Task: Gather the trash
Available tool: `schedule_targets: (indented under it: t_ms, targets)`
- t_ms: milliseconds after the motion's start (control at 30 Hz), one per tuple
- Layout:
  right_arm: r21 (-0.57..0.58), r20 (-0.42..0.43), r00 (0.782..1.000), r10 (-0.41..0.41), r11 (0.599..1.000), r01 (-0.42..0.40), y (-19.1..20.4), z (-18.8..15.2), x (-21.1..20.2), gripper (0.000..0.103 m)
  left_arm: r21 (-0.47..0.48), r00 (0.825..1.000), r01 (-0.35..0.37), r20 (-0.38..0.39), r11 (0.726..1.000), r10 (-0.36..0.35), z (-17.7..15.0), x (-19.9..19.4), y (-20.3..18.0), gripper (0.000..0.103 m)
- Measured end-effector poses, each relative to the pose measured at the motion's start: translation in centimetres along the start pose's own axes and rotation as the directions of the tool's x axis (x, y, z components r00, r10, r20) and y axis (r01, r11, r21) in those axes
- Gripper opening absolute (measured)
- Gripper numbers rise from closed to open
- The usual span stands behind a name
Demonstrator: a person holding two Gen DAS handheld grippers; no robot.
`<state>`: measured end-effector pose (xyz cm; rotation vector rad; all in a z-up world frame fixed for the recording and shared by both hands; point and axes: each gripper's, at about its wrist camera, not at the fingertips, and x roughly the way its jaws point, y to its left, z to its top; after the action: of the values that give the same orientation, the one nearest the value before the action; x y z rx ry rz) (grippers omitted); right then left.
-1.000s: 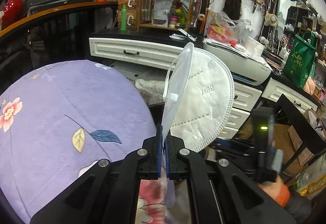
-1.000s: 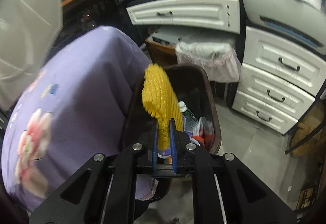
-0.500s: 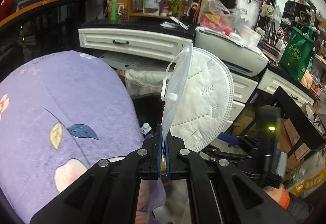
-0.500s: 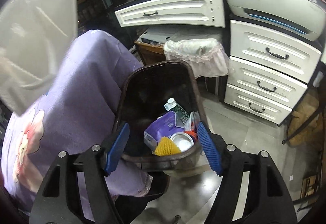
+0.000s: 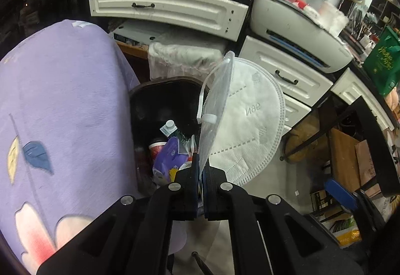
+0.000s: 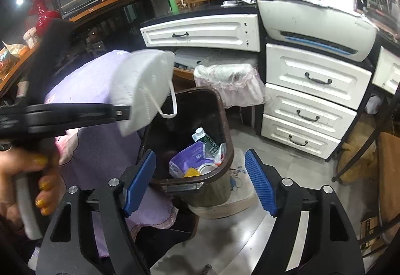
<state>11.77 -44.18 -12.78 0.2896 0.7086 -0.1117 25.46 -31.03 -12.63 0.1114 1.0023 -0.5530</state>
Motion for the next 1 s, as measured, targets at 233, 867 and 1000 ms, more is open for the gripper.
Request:
schedule_targets:
  t_ms: [233,867,1000]
  targets:
    - [0.018,-0.007,1.0,-0.023,1.0,0.023,-1.0,-0.8,-0.6,0.075,0.01,0.999,-0.023,-0.042,1.0,0.024,0.6,2.2,-0.6,0.006]
    - [0.064,0.099,0.987,-0.13,0.99,0.124,-0.4,-0.9,-5.4,0.087,0.158,0.938,0.025,0.338,0.987,-0.078,-2.9,-12.4,-3.3,0.096]
    - [0.044,0.158,0.98,-0.123,0.992,0.118,2.0,-0.4,-7.8,0.092,0.146,0.9,0.004,0.431,0.989,-0.067,-4.7,-16.4,-1.6,0.097]
